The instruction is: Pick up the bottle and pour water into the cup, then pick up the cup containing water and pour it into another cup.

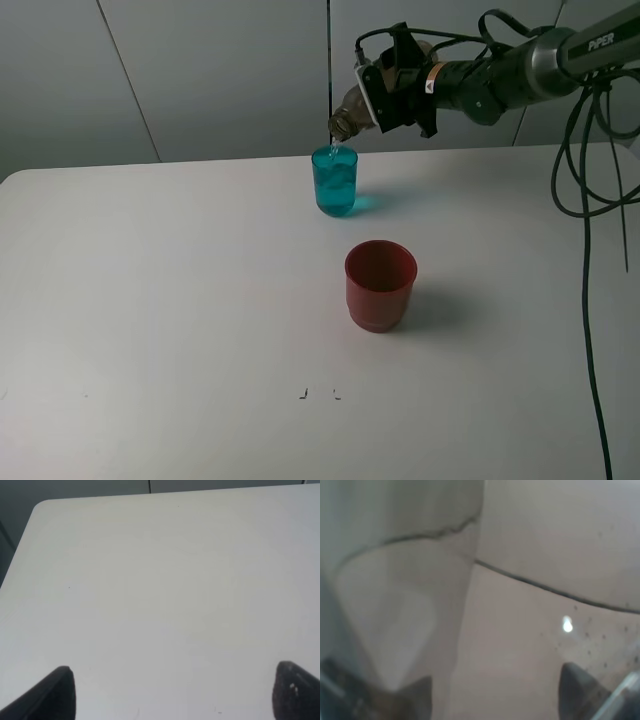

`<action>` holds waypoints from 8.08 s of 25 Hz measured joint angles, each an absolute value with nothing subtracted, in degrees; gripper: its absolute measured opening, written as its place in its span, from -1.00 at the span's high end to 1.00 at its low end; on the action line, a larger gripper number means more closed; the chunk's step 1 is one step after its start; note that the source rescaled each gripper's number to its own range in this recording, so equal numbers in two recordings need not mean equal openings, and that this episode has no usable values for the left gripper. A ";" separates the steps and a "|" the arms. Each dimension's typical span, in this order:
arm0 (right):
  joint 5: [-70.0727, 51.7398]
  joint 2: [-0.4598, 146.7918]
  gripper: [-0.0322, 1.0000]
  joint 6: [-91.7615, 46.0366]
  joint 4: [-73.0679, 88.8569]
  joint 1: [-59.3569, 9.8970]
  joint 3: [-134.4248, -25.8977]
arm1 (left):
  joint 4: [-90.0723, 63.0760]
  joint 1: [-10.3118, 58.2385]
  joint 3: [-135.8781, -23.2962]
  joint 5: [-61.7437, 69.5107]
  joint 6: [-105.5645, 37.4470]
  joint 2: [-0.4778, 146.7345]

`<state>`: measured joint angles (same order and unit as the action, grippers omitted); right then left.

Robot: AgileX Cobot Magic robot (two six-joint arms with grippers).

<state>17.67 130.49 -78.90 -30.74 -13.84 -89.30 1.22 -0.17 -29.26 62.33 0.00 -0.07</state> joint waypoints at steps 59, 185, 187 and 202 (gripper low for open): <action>6.59 128.98 0.94 -25.45 -30.74 -13.84 -90.06 | 1.22 -0.17 -29.26 62.33 -0.39 -0.07; 24.96 114.46 -1.00 27.96 -42.76 8.01 -52.63 | 1.22 -0.17 -29.26 62.33 0.00 -0.07; 23.26 111.35 -1.00 29.99 -44.25 8.01 -50.06 | 1.22 -0.17 -29.26 62.33 0.00 -0.07; 11.51 90.36 -1.00 44.43 -55.13 8.01 -33.19 | 1.22 -0.17 -29.26 62.33 0.00 -0.07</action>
<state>11.51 90.36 44.43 -55.13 8.01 -33.19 1.22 -0.17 -29.26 62.33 0.00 -0.07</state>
